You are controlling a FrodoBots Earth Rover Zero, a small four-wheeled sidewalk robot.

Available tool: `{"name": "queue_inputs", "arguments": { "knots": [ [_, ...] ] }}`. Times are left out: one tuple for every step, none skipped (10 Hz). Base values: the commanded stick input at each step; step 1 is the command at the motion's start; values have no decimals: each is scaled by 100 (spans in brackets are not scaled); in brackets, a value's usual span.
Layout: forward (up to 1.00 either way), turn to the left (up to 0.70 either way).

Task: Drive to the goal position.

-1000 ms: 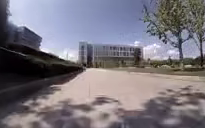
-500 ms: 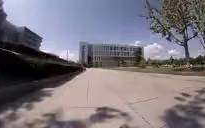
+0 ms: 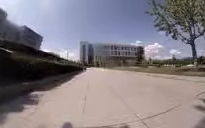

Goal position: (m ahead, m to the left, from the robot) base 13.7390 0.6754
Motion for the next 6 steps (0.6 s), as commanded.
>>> {"name": "queue_inputs", "arguments": {
  "knots": [
    [100, 0],
    [100, 0],
    [100, 0],
    [100, 0],
    [100, 0],
    [100, 0]
  ]
}}
